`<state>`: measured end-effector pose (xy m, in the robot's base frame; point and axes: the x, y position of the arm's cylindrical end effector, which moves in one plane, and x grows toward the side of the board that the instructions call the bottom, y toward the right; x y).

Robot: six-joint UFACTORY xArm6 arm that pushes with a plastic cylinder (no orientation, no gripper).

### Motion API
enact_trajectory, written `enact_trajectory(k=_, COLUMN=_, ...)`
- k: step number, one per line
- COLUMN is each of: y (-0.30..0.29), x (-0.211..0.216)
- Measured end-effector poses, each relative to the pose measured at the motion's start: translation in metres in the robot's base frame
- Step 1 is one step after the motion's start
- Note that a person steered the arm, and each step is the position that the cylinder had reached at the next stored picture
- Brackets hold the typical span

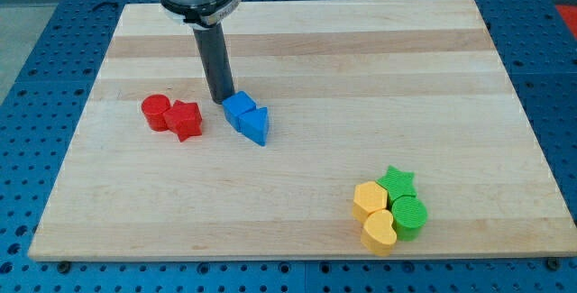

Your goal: Adjust the blue cube to the left of the blue triangle

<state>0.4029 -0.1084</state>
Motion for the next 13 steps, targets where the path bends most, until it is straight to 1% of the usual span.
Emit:
enact_trajectory(k=2, y=0.056, x=-0.02)
enact_trajectory(k=3, y=0.074, x=-0.016)
enact_trajectory(k=4, y=0.074, x=-0.002)
enact_trajectory(k=5, y=0.063, x=0.002)
enact_trajectory(k=7, y=0.017, x=0.002)
enact_trajectory(k=8, y=0.007, x=0.004)
enact_trajectory(k=10, y=0.007, x=0.012)
enact_trajectory(k=13, y=0.007, x=0.013)
